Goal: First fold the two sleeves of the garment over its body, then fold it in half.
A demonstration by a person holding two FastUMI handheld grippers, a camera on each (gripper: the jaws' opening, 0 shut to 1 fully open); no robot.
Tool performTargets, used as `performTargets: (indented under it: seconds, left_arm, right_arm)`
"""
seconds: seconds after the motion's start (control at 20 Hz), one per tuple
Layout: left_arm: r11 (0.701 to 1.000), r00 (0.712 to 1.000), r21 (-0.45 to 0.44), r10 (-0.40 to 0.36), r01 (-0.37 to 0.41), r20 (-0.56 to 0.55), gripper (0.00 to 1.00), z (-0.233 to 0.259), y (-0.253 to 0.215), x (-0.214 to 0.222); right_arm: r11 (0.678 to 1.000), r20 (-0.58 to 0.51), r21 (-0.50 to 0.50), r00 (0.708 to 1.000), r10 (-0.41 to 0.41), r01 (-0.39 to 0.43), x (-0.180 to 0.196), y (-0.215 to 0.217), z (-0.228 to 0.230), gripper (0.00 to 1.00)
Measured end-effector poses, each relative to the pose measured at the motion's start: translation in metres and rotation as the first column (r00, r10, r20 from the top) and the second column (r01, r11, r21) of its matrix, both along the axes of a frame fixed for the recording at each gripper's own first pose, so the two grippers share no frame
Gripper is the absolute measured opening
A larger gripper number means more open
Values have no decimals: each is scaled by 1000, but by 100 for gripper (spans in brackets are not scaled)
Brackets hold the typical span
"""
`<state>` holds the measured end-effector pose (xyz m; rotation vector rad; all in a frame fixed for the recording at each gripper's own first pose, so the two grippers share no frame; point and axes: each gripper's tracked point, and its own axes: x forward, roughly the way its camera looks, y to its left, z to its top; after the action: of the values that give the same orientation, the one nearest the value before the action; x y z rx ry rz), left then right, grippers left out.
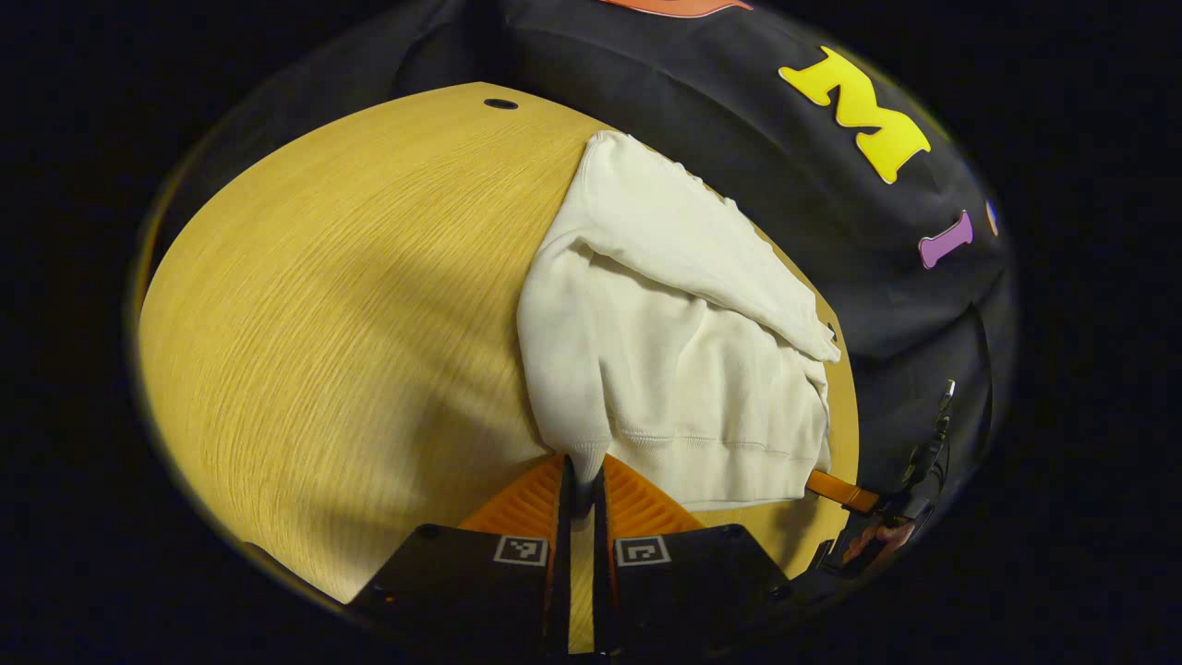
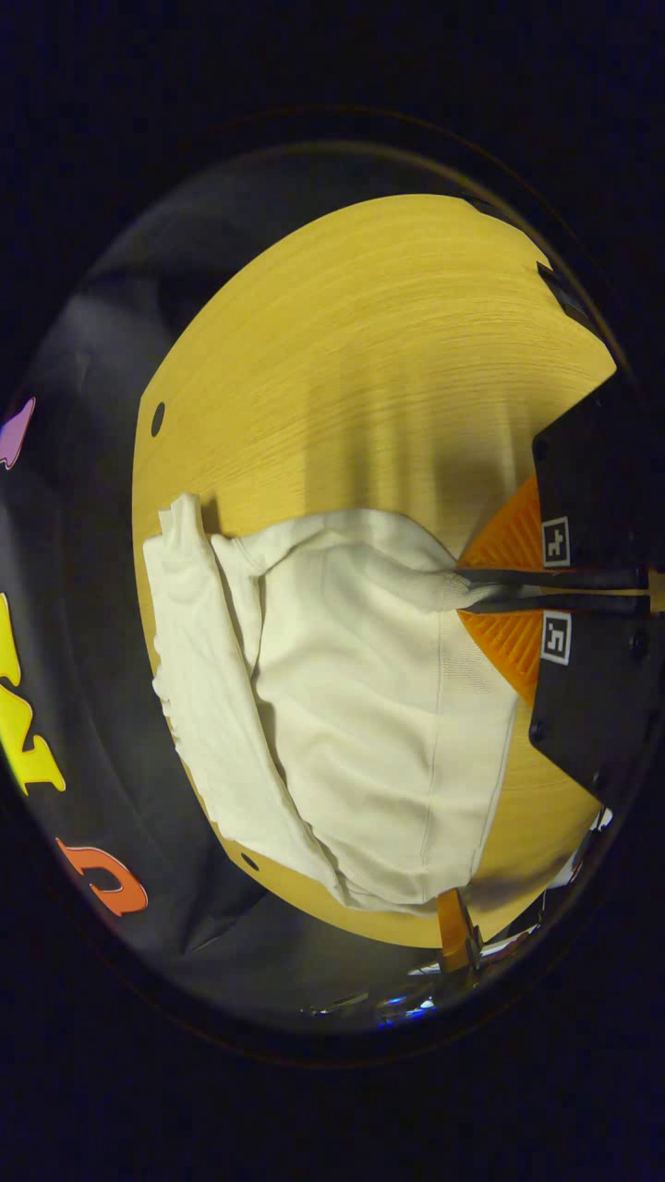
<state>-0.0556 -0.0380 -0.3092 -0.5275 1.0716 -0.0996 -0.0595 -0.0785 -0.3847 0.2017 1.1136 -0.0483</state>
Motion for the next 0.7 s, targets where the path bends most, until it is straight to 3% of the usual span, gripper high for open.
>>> performTargets:
  seconds: [0.25, 0.7]
  left_arm:
    - [1000, 999, 10, -28, 28, 44, 4, 13, -1, 8]
    - [998, 970, 7, -68, 69, 233, 4, 101, -13, 61]
  right_arm:
    - [998, 47, 55, 999, -17, 15, 8, 5, 24, 2]
    - [986, 186, 168, 981, -57, 25, 56, 6, 107, 3]
